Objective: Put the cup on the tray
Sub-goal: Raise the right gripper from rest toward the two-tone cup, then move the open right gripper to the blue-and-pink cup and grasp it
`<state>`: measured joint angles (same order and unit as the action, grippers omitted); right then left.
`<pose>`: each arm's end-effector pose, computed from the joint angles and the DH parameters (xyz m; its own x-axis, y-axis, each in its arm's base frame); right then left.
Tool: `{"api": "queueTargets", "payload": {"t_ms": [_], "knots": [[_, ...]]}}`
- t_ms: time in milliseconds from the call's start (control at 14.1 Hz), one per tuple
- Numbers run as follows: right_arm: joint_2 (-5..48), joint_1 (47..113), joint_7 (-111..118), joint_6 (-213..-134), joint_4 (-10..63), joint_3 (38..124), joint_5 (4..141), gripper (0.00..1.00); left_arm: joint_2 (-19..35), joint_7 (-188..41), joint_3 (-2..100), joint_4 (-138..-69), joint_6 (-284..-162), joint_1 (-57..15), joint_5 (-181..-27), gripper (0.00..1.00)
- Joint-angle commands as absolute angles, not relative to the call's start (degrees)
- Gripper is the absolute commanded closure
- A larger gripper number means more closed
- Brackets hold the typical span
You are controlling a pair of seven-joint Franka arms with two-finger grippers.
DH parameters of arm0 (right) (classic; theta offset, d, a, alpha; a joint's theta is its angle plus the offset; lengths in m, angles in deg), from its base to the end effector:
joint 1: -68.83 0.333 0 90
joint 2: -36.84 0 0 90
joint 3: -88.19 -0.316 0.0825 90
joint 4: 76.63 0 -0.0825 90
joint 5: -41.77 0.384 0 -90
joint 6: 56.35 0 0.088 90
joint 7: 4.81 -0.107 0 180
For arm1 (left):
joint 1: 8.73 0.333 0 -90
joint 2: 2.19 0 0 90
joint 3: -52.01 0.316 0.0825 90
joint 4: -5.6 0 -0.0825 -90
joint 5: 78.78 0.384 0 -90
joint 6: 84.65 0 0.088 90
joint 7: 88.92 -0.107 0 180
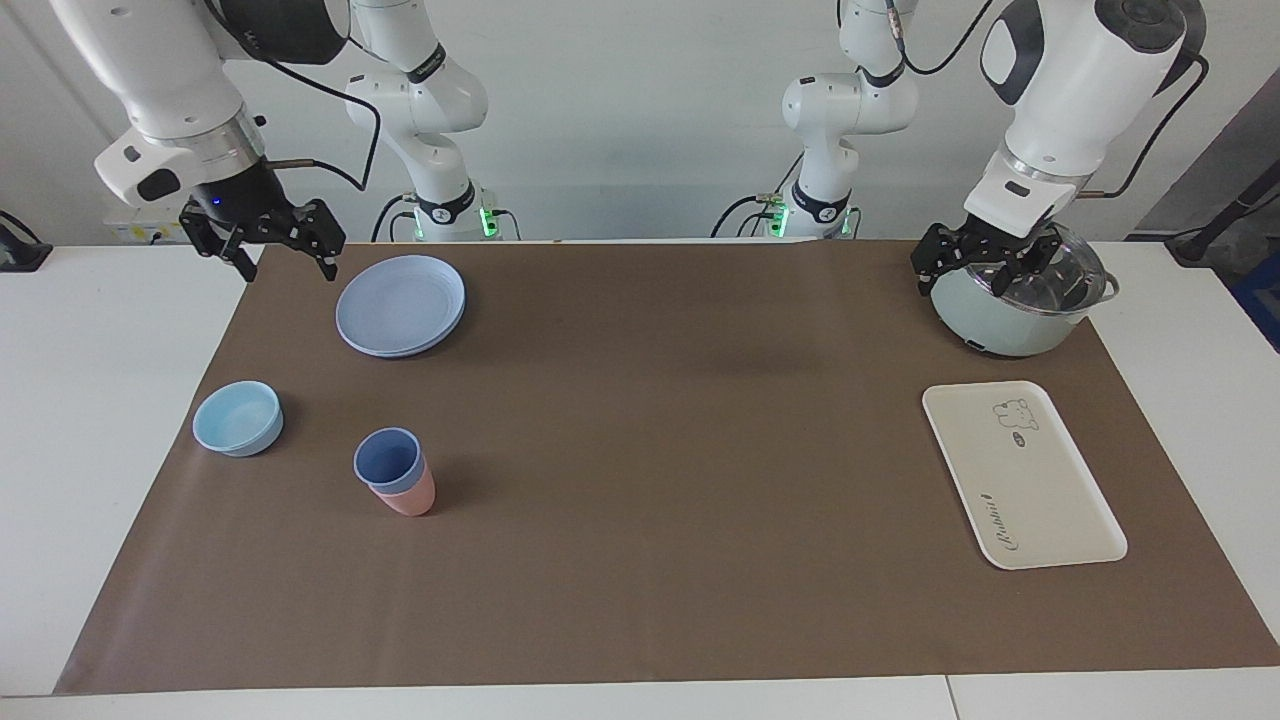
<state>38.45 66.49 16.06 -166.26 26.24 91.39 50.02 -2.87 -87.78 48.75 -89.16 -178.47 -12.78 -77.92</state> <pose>0.5678 -0.0452 0.5653 0.9583 0.2151 0.1879 0.2333 -0.9690 -0.0806 0.5508 -0.0693 0.5975 0.9941 -0.1085 -0.0043 -0.1085 -0.9940 -0.0157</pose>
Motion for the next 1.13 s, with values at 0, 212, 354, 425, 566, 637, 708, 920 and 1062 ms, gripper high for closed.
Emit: {"api": "queueTargets", "payload": {"t_ms": [0,212,354,425,566,637,708,920,1062], "knots": [[38.6,62.6,31.1,-173.3,32.1,91.0,57.6,0.00,-4.3,-87.4,49.0,-90.6,-178.4,-13.4,-76.7,0.00],[35.2,58.0,46.8,-174.6,32.4,91.0,67.2,0.00,-4.3,-87.4,49.0,-90.6,-178.5,-13.3,-76.7,0.00],[31.3,55.4,60.5,-176.7,32.4,91.0,76.4,0.00,-4.3,-87.4,49.0,-90.6,-178.5,-13.4,-76.7,0.00],[29.7,55.0,66.7,-178.9,32.6,91.0,81.0,0.00,-4.2,-87.4,49.0,-90.5,-178.4,-13.4,-76.7,0.00],[27.2,54.9,73.7,-181.0,33.3,91.0,89.2,0.00,-4.3,-87.8,49.0,-90.7,-178.5,-13.3,-76.7,0.00],[26.0,54.9,77.0,-181.3,33.6,91.1,93.5,0.00,-4.3,-87.9,49.0,-90.7,-178.5,-13.3,-76.7,0.00],[24.9,54.9,80.3,-182.0,33.9,91.0,97.2,0.00,-4.3,-87.7,49.0,-90.7,-178.3,-13.3,-76.7,0.00],[22.5,55.0,88.7,-181.9,35.7,91.0,105.9,0.00,-4.6,-87.6,49.0,-90.9,-178.3,-13.3,-76.7,0.00],[21.6,55.0,91.6,-181.2,36.1,91.0,108.0,0.00,-4.5,-88.0,49.1,-90.8,-178.4,-13.2,-76.7,0.00]]}}
